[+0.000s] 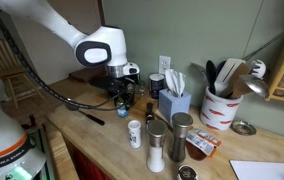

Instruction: Lift the glass jug with the golden lid and put it on the tray second row to the right

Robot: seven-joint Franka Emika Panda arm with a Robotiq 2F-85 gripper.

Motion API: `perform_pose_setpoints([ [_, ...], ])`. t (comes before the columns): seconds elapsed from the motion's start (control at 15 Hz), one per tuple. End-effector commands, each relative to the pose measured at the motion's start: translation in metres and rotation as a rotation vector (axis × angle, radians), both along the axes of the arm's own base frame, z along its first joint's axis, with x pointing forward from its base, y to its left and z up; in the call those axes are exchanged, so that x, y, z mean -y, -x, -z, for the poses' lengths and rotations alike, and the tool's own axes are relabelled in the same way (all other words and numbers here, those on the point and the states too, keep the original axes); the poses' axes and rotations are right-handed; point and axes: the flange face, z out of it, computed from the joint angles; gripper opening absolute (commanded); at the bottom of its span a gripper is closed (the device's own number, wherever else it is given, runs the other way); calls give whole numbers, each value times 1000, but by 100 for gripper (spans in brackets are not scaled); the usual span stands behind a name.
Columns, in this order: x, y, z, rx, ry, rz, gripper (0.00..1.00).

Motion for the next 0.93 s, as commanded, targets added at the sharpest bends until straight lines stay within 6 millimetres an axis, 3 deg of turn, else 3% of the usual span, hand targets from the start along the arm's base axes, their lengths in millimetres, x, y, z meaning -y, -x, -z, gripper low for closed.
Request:
perform_pose_setpoints([
  [0.0,-13,1,-22,-2,20,136,39],
  [0.53,-54,-33,-49,2,-3,256,39],
  [0.87,-65,-63,-49,18,-31,292,39],
])
